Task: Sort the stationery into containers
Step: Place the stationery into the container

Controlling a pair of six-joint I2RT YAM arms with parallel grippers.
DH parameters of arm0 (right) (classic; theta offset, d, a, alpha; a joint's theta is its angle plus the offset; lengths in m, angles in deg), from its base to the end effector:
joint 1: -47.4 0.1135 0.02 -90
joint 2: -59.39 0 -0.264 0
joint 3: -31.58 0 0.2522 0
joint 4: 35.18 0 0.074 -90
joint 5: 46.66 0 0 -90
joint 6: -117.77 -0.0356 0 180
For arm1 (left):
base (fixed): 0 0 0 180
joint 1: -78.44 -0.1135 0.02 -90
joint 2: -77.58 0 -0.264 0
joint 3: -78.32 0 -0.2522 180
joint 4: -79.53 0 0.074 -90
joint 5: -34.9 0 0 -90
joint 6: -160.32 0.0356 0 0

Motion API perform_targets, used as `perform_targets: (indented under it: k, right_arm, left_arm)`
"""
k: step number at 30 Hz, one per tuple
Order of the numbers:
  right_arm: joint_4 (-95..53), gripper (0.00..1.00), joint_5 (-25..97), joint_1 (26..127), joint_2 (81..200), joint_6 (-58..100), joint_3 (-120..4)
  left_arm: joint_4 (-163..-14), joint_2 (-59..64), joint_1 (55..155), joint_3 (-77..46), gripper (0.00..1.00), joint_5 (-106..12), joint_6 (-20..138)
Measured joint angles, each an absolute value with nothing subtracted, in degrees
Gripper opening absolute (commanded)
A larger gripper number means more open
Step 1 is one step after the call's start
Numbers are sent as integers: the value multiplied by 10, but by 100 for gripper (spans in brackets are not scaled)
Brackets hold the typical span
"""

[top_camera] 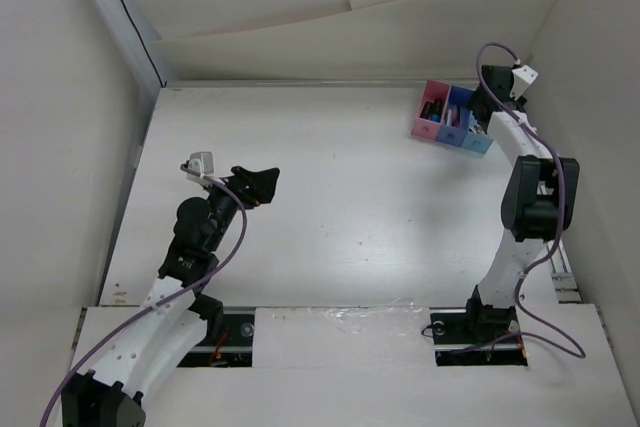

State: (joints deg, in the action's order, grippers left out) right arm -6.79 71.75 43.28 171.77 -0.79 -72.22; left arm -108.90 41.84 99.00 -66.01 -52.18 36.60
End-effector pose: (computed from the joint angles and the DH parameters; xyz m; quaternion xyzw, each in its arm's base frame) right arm 0.4516 -0.0495 0.2567 0.3492 0.8016 -0.1230 0.4695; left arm 0.1551 -0.0601 0.2833 -0.0557 0.6514 -0.3599 0.6656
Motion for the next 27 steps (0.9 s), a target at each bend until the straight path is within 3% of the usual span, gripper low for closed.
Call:
perform_targets:
  k: [5, 8, 10, 13, 18, 19, 20, 23, 27]
  right_arm:
    - [-79, 70, 711, 461, 1609, -12, -671]
    - [-98, 62, 707, 514, 1523, -13, -619]
    - [-112, 34, 705, 568, 1465, -11, -578]
    - [-131, 0, 696, 664, 1383, -7, -501]
    - [-135, 1, 679, 801, 1290, -7, -377]
    - [-131, 8, 677, 823, 1276, -10, -353]
    - [-128, 29, 676, 842, 1265, -15, -331]
    - [-112, 51, 676, 887, 1246, -32, -279]
    - [-94, 55, 684, 908, 1243, -49, -244]
  left_arm:
    - [-1084, 445, 990, -660, 100, -524, 360]
    - [-1083, 471, 990, -662, 100, -524, 355]
    - [-1087, 485, 990, -668, 100, -523, 352]
    - [-1092, 495, 990, -673, 100, -518, 350]
    - [-1118, 483, 990, -683, 100, -511, 340]
    - [-1126, 476, 990, -687, 100, -508, 337]
    - [-1131, 467, 990, -690, 100, -506, 335]
    - [-1139, 439, 990, -692, 100, -502, 333]
    - [-1142, 420, 990, -696, 100, -501, 338]
